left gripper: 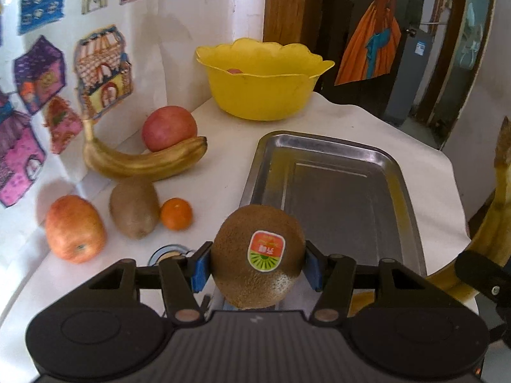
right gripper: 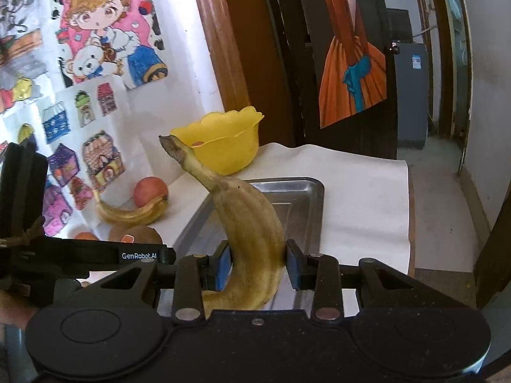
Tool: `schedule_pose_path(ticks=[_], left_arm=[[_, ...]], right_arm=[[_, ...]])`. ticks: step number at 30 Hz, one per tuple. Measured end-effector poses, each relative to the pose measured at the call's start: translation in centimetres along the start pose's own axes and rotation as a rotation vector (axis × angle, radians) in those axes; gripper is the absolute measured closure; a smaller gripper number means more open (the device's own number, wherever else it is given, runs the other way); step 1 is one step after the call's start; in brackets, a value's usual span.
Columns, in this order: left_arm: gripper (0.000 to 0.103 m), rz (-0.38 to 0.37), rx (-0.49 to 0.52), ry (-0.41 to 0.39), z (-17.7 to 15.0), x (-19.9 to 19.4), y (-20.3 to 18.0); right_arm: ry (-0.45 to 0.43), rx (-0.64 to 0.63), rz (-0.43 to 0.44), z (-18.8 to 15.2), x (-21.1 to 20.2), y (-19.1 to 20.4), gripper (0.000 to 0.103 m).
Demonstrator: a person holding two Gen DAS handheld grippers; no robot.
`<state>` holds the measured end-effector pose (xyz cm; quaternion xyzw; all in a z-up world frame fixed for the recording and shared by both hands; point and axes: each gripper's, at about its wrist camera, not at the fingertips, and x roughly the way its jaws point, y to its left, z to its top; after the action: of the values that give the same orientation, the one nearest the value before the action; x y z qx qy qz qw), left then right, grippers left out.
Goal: Organize fruits
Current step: 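Carry the kiwi with the left tool while the right tool carries the banana to the tray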
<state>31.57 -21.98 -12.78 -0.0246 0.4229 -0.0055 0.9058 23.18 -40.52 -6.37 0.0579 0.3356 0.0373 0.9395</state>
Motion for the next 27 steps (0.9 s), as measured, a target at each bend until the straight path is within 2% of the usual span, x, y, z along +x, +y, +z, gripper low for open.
schedule_pose_path(ticks=[8, 14, 23, 27], left_arm=[[0.041, 0.027, 0.007, -0.005, 1.6, 3.8, -1.9], [0.041, 0.051, -0.014, 0.022, 2.2, 5.6, -2.7], [0.041, 0.082, 0.018, 0.014, 2.8, 6.4, -3.3], [0.041, 0.085, 0.021, 0.024, 3.2, 6.7, -3.5]], right_arm=[[0.03, -0.003, 0.024, 2.6, 5.5, -2.7, 0.065], [0.087, 0.018, 0.009, 4.2, 9.6, -3.5, 0.065], [0.163, 0.07, 0.048, 6.1, 14.9, -5.0, 0.065], [0.211, 0.097, 0.031, 6.5, 16.6, -5.4, 0.064]])
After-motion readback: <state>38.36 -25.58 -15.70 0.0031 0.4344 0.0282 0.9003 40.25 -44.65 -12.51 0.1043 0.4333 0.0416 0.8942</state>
